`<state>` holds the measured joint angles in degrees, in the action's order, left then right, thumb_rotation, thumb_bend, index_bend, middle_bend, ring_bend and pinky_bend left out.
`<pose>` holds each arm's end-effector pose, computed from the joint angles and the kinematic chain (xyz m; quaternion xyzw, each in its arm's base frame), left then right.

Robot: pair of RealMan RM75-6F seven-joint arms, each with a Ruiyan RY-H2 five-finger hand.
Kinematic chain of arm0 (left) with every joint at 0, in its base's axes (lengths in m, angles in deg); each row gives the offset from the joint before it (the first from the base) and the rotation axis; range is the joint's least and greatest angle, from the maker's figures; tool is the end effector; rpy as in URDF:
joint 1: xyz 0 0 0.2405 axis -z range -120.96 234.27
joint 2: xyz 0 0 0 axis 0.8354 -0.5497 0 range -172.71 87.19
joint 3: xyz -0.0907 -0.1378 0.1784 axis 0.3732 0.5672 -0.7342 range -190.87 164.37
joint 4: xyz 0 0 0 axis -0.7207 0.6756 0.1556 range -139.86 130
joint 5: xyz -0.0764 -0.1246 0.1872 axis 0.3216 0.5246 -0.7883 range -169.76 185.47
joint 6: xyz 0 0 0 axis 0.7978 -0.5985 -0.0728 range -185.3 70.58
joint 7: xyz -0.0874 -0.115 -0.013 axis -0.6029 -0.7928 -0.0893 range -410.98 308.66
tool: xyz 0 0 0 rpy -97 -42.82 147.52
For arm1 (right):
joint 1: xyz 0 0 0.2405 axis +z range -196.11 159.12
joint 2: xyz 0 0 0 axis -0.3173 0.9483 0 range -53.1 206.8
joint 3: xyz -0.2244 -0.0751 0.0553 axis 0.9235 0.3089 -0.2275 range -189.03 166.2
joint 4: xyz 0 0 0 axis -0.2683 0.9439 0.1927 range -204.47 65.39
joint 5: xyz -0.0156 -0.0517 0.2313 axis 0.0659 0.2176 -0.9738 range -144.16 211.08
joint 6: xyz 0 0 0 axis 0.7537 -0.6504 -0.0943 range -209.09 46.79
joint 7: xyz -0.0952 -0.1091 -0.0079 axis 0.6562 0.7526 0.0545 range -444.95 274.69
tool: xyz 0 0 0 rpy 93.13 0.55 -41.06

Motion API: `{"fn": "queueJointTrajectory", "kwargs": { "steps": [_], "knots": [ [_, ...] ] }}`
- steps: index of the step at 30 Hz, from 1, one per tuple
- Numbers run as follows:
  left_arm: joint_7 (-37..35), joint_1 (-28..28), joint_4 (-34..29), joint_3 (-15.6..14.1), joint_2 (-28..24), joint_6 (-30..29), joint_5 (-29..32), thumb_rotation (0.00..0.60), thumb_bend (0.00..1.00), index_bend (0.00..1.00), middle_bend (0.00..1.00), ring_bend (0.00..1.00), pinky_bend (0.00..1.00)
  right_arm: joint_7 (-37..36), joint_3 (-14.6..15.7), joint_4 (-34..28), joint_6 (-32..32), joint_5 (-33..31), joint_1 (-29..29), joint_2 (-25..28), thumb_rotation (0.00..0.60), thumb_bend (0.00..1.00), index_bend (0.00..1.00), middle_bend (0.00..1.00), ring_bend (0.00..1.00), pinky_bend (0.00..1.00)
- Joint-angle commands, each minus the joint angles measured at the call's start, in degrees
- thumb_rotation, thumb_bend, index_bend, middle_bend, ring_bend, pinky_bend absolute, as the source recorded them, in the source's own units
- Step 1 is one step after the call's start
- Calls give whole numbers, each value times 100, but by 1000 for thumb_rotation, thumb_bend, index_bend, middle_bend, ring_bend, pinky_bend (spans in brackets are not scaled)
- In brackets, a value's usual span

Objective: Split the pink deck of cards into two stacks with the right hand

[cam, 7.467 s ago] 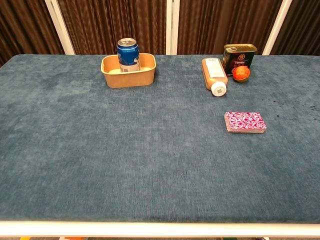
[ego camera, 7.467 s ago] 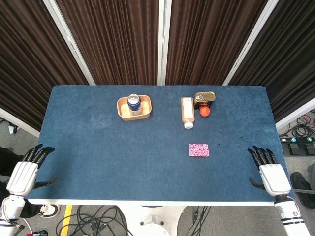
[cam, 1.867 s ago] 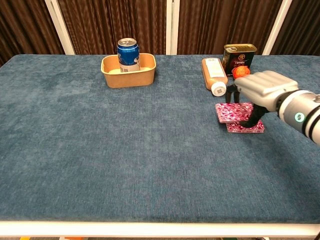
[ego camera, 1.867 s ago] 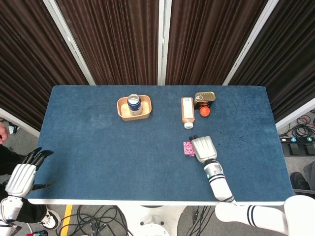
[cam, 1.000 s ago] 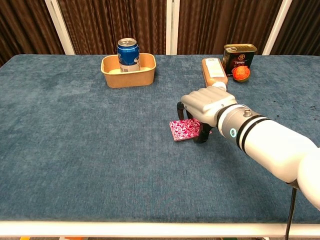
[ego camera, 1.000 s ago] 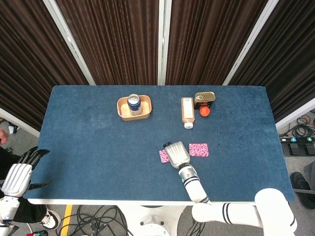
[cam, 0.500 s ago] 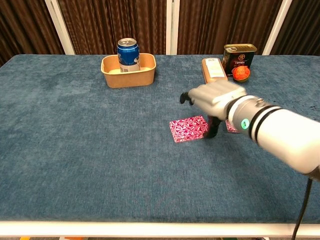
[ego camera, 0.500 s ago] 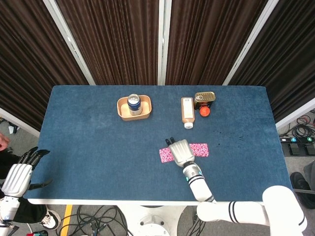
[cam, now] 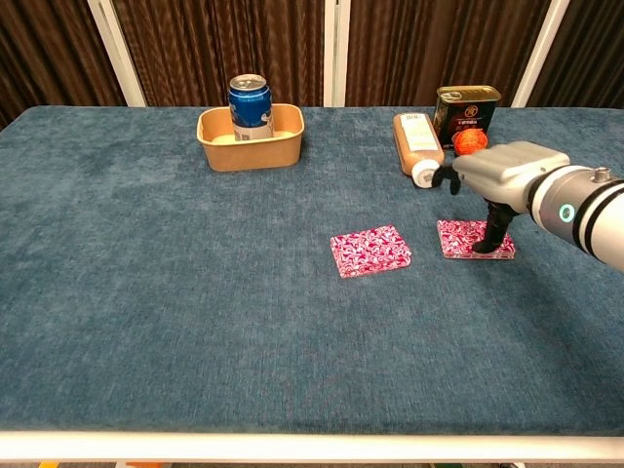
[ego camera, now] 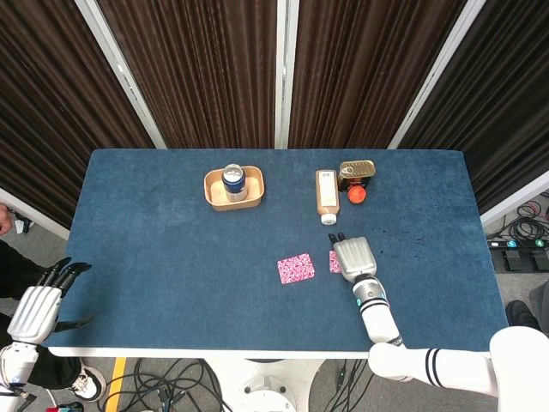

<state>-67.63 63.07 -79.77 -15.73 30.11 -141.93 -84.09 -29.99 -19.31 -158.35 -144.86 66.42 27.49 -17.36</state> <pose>-0.3469 0.1735 0.0913 -0.6199 -0.4305 -0.4145 0.5085 -0.1537 -0.3192 -0.0719 0.7566 -0.3647 0.1695 0.5155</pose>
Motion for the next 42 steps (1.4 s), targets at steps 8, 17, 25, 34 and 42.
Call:
{"fn": "queueJointTrajectory", "kwargs": {
  "steps": [8, 17, 25, 34, 42],
  "knots": [
    [-13, -9, 12, -2, 13, -7, 8, 600, 0, 171, 160, 67, 157, -29, 131, 174, -23, -99, -2, -92, 600, 117, 166, 214, 698, 819],
    [-45, -9, 34, -5, 20, -5, 6, 600, 0, 171, 161, 67, 157, 23, 160, 303, -72, -186, 16, -210, 600, 140, 250, 275, 698, 819],
    [-71, -15, 18, 14, 4, -27, 24, 600, 0, 171, 160, 66, 157, 27, 139, 395, -32, -233, 54, -276, 600, 145, 254, 278, 698, 819],
    [-89, -21, 42, 10, 15, -33, 19, 600, 0, 171, 160, 66, 157, 39, 146, 415, -77, -211, 61, -315, 600, 149, 283, 299, 698, 819],
    [-95, -22, 72, -4, 37, -12, 17, 600, 0, 170, 160, 67, 157, 70, 137, 471, -99, -248, 71, -363, 600, 164, 294, 308, 698, 819]
  ]
}}
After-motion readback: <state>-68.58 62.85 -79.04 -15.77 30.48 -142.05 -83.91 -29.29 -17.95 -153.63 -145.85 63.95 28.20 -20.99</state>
